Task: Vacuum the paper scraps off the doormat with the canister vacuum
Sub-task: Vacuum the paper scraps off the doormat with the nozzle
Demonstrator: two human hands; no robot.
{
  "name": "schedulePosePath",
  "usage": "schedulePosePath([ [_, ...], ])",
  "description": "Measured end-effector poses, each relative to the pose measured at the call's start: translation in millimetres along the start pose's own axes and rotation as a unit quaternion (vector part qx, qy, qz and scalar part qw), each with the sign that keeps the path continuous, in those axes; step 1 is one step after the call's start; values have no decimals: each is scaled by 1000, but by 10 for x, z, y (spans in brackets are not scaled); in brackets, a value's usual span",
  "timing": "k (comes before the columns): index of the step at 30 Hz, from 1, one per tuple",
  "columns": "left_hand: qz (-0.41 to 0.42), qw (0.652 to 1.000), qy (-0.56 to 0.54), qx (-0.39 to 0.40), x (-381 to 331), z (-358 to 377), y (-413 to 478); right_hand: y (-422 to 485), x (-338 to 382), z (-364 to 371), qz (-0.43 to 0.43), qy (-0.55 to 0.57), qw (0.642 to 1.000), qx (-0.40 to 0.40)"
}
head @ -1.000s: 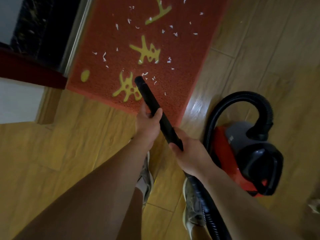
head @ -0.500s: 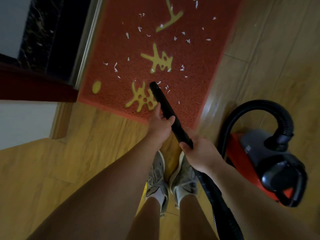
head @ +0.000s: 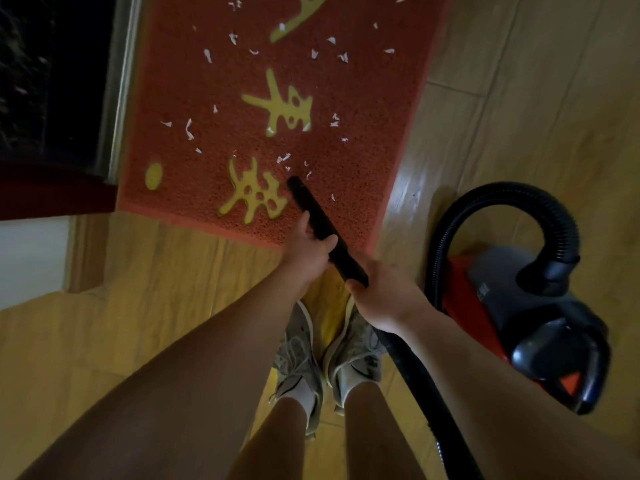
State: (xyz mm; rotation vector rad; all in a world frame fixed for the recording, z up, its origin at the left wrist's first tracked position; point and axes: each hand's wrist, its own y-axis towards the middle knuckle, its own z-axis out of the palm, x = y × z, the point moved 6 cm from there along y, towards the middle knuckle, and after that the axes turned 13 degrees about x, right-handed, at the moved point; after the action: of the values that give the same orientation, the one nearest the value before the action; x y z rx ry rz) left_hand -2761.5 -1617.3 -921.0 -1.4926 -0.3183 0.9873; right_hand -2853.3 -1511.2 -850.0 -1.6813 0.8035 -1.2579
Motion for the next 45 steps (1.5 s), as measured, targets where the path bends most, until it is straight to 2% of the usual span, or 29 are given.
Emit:
schedulePosePath([
  [16, -16, 1000, -18, 3, 36, 337, -41, -156, -231, -154, 12, 11, 1000, 23],
  [34, -36, 999, -4, 22, 136, 717, -133, -347, -558, -142, 12, 30, 999, 4],
  [45, -11, 1000, -5, 13, -273, 673, -21, -233, -342, -440, -4, 4, 1000, -15],
])
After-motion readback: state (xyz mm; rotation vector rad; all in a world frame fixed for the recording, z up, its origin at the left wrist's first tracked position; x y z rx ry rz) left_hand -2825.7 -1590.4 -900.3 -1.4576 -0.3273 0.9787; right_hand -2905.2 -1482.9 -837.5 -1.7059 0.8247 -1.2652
